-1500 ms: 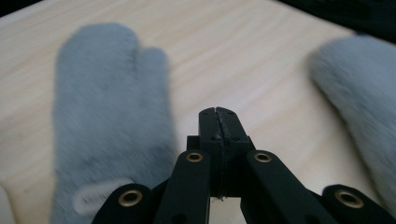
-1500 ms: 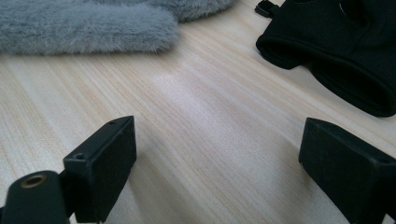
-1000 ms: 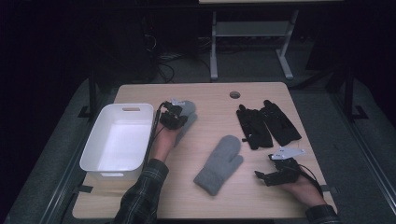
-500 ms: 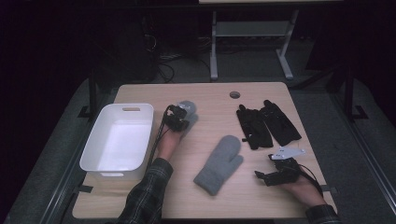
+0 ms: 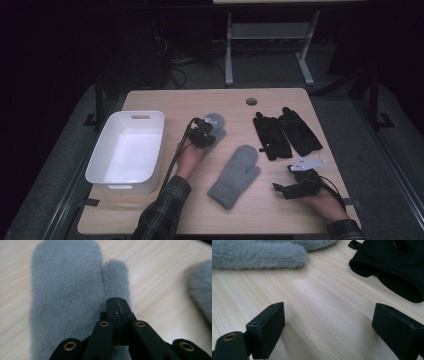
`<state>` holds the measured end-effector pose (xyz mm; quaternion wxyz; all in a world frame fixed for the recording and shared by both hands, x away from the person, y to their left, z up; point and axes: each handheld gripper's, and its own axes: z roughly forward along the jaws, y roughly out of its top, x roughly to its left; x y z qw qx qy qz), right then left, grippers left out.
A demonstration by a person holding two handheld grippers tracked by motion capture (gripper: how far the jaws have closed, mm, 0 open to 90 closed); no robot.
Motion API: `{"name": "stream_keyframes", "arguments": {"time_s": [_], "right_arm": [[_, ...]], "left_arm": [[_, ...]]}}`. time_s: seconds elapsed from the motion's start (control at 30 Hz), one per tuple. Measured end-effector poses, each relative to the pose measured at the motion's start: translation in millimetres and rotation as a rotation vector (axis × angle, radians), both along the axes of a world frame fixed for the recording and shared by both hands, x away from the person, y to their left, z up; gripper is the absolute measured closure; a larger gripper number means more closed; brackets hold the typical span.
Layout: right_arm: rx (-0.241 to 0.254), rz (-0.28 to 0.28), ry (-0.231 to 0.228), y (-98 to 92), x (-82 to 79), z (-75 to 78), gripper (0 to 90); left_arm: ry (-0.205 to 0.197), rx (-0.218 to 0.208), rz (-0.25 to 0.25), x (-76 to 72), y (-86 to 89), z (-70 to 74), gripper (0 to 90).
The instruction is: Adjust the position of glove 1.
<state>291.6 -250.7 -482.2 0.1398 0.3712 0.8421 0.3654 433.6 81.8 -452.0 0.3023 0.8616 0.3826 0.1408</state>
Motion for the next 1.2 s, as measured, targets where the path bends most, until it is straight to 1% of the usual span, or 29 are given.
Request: {"name": "stream_keyframes", "arguments": {"time_s": [0.1, 0.17, 0.23, 0.27, 0.3, 0.33, 0.37, 0.4, 0.43, 0.47, 0.5, 0.53, 0.63, 0.8, 0.83, 0.87, 0.9, 0.93, 0.97, 1.0, 1.07, 1.1, 1.13, 1.17, 1.2], "right_arm": [[0.000, 0.000, 0.001, 0.0, 0.0, 0.1, 10.9], [0.000, 0.000, 0.001, 0.0, 0.0, 0.0, 10.9], [0.000, 0.000, 0.001, 0.0, -0.1, 0.1, 10.9], [0.000, 0.000, 0.001, 0.0, 0.0, 0.1, 10.9], [0.000, 0.000, 0.001, 0.0, 0.0, 0.1, 10.9], [0.000, 0.000, 0.001, 0.0, 0.0, 0.1, 10.9], [0.000, 0.000, 0.001, 0.0, 0.0, 0.1, 10.9], [0.000, 0.000, 0.001, 0.0, 0.0, 0.1, 10.9], [0.000, 0.000, 0.000, 0.0, 0.0, 0.0, 10.9], [0.000, 0.000, 0.001, 0.0, 0.0, 0.1, 10.9], [0.000, 0.000, 0.000, 0.0, 0.1, 0.0, 10.9], [0.000, 0.000, 0.000, 0.0, 0.1, 0.0, 10.9], [0.000, 0.000, 0.000, 0.0, 0.0, 0.0, 10.9], [0.000, -0.003, 0.000, 0.3, 0.2, 0.0, 10.9], [0.000, -0.003, 0.001, 0.4, 0.1, 0.0, 10.9], [0.000, -0.003, 0.001, 0.4, 0.1, 0.0, 10.9], [0.000, -0.003, 0.000, 0.4, 0.1, 0.0, 10.9], [0.000, -0.003, 0.000, 0.4, 0.1, 0.0, 10.9], [0.000, -0.003, 0.000, 0.4, 0.1, 0.0, 10.9], [0.000, -0.003, 0.000, 0.3, 0.1, 0.0, 10.9], [0.000, -0.003, 0.000, 0.3, 0.2, 0.0, 10.9], [0.000, -0.003, 0.000, 0.3, 0.2, 0.0, 10.9], [0.000, -0.003, 0.000, 0.3, 0.1, 0.0, 10.9], [0.000, -0.003, 0.000, 0.3, 0.1, 0.0, 10.9], [0.000, -0.003, 0.001, 0.4, 0.1, 0.0, 10.9]], "left_arm": [[0.007, -0.016, -0.027, -6.7, -7.9, -0.4, 89.3], [0.007, -0.015, -0.036, -9.7, -11.0, 0.0, 89.3], [0.009, -0.031, -0.048, -12.5, -12.7, 2.5, 89.2], [0.009, -0.031, -0.048, -12.5, -12.7, 2.5, 89.2], [0.000, -0.042, -0.050, -12.9, -10.5, 6.0, 89.2], [0.000, -0.042, -0.050, -12.9, -10.5, 6.0, 89.1], [-0.007, -0.048, -0.045, -12.4, -7.2, 9.4, 89.1], [-0.012, -0.043, -0.046, -11.7, -4.6, 11.4, 86.2], [-0.028, -0.046, -0.039, -9.9, 0.9, 14.9, 84.7], [-0.032, -0.044, -0.031, -8.8, 4.5, 16.6, 83.4], [-0.032, -0.044, -0.031, -8.8, 4.5, 16.6, 81.4], [-0.036, -0.043, -0.025, -7.6, 8.1, 18.0, 81.4], [-0.059, -0.044, -0.007, -3.9, 18.0, 21.5, 75.9], [-0.077, -0.046, 0.008, 3.8, 22.9, 27.0, 75.3], [-0.073, -0.044, 0.008, 5.6, 22.3, 26.6, 73.1], [-0.070, -0.045, 0.003, 7.6, 21.2, 25.2, 73.1], [-0.058, -0.041, -0.001, 9.6, 19.8, 22.9, 65.7], [-0.044, -0.032, -0.007, 11.6, 18.3, 19.8, 65.7], [-0.033, -0.017, -0.022, 13.4, 16.6, 15.5, 62.8], [-0.029, -0.008, -0.026, 14.2, 15.8, 12.9, 59.2], [-0.021, 0.007, -0.024, 16.0, 14.5, 7.7, 56.3], [-0.017, 0.004, -0.023, 16.7, 14.2, 5.7, 56.3], [-0.018, 0.010, -0.021, 17.8, 14.6, 3.8, 52.3], [-0.019, 0.015, -0.023, 18.7, 15.1, 2.7, 52.3], [-0.015, 0.016, -0.018, 19.4, 15.8, 1.6, 47.0]]}}
